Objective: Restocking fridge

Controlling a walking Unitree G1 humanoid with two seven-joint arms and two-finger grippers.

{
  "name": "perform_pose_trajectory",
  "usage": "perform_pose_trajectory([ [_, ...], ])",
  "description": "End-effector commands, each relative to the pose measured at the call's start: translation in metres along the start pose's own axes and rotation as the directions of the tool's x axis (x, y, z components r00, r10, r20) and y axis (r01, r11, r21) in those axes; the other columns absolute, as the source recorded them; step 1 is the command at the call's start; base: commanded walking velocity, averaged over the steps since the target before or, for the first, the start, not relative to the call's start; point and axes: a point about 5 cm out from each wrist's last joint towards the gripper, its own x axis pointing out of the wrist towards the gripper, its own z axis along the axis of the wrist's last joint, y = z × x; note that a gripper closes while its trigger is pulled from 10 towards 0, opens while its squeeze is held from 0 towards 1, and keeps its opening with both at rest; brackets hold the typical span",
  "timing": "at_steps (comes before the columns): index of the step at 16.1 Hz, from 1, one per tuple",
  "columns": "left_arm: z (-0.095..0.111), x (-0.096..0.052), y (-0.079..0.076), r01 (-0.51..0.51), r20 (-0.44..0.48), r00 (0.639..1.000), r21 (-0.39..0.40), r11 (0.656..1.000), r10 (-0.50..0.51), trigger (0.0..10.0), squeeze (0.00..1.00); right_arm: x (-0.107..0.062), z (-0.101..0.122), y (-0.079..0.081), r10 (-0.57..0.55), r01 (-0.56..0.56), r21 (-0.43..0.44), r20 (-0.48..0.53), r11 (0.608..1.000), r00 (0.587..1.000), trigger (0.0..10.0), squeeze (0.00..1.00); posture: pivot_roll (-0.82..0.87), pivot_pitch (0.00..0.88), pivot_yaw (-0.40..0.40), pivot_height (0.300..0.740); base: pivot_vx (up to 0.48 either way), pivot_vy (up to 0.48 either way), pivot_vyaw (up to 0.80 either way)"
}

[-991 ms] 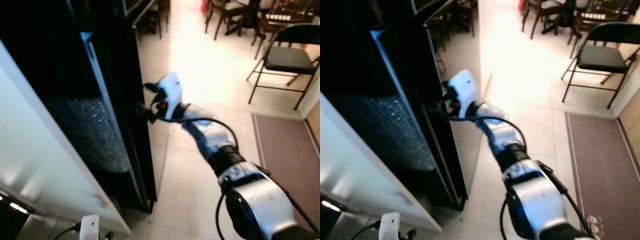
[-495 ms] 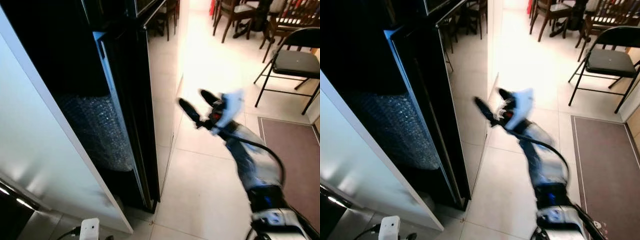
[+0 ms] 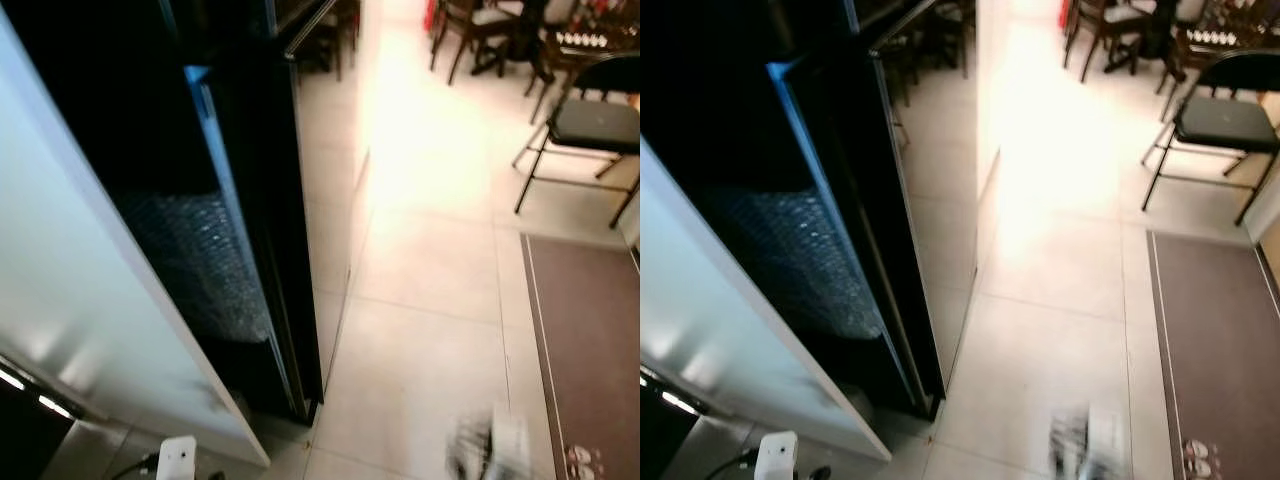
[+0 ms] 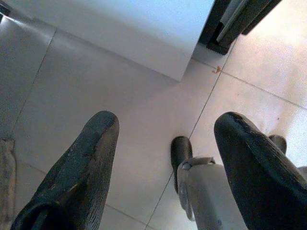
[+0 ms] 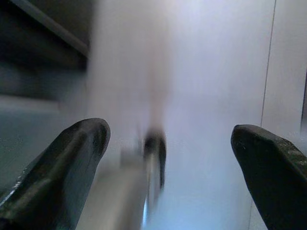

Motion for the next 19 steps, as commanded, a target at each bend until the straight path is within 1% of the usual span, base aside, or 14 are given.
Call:
perform_pose_trajectory([
  [1,-0.004,-0.001,0.006,-0.015,-0.014,1.000,-0.003,1.000,0.015,10.0,0.00,0.001,0.015,0.002,-0.014,0.013,0.028,0.050,1.000,0.999,10.0,0.00,-0.09,0.058,0.052,0.740,0.000,0.000,0.00],
  [2,-0.004,-0.001,0.008,-0.015,-0.014,1.000,0.006,1.000,0.015,10.0,0.00,0.000,-0.013,0.003,-0.028,0.028,0.017,-0.022,0.999,0.999,10.0,0.00,-0.08,0.057,0.057,0.740,0.000,0.000,0.00],
  [3,-0.003,-0.001,0.009,-0.014,-0.010,1.000,0.009,1.000,0.014,10.0,0.00,0.000,-0.021,0.005,-0.017,0.016,-0.006,-0.043,1.000,0.999,10.0,0.00,-0.08,0.056,0.058,0.740,0.000,0.000,0.00],
  [4,-0.001,-0.001,0.009,-0.014,-0.006,1.000,0.012,1.000,0.014,10.0,0.00,-0.001,-0.024,0.007,-0.009,0.010,0.010,-0.035,1.000,0.999,10.0,0.00,-0.08,0.054,0.060,0.740,0.000,0.000,0.00],
  [5,0.000,-0.001,0.010,-0.012,-0.005,1.000,0.017,1.000,0.012,10.0,0.00,-0.001,-0.026,0.004,-0.031,0.032,0.034,-0.033,0.999,0.999,10.0,0.00,-0.09,0.051,0.064,0.740,0.000,0.000,0.00],
  [6,0.000,-0.001,0.008,-0.007,-0.005,1.000,0.022,1.000,0.007,10.0,0.00,-0.002,-0.027,0.003,-0.044,0.045,0.015,-0.037,0.999,0.998,10.0,0.00,-0.09,0.047,0.065,0.740,0.000,0.000,0.00],
  [8,0.000,-0.001,0.007,-0.001,-0.005,1.000,0.024,1.000,0.002,10.0,0.00,-0.002,-0.025,0.003,-0.039,0.037,-0.075,-0.032,0.996,0.999,10.0,0.00,-0.08,0.046,0.065,0.740,0.000,0.000,0.00],
  [12,0.000,-0.001,0.007,-0.001,-0.005,1.000,0.024,1.000,0.001,10.0,0.00,-0.001,-0.025,0.003,-0.040,0.038,-0.084,-0.029,0.996,0.999,10.0,0.00,-0.08,0.046,0.065,0.740,0.000,0.000,0.00],
  [13,-0.001,-0.001,0.008,-0.003,-0.009,1.000,0.020,1.000,0.003,10.0,0.00,0.000,-0.007,0.001,-0.040,0.046,-0.198,0.033,0.979,0.999,10.0,0.00,-0.09,0.067,0.055,0.740,0.000,0.000,0.00],
  [14,-0.003,-0.001,0.009,-0.008,-0.016,1.000,0.013,1.000,0.008,10.0,0.00,0.000,0.019,-0.004,-0.059,0.090,-0.242,0.132,0.966,0.989,10.0,0.00,-0.08,0.070,0.054,0.740,0.000,0.000,0.00],
  [17,-0.004,-0.002,0.008,-0.005,-0.019,1.000,0.004,1.000,0.005,10.0,0.00,0.001,0.025,-0.001,-0.060,0.094,-0.218,0.158,0.971,0.986,10.0,0.00,-0.08,0.075,0.051,0.740,0.000,0.000,0.00],
  [19,-0.005,-0.001,0.006,0.000,-0.020,1.000,0.005,1.000,0.000,10.0,0.00,0.002,0.025,0.001,-0.056,0.090,-0.213,0.159,0.973,0.986,10.0,0.00,-0.09,0.078,0.049,0.740,0.000,0.000,0.00],
])
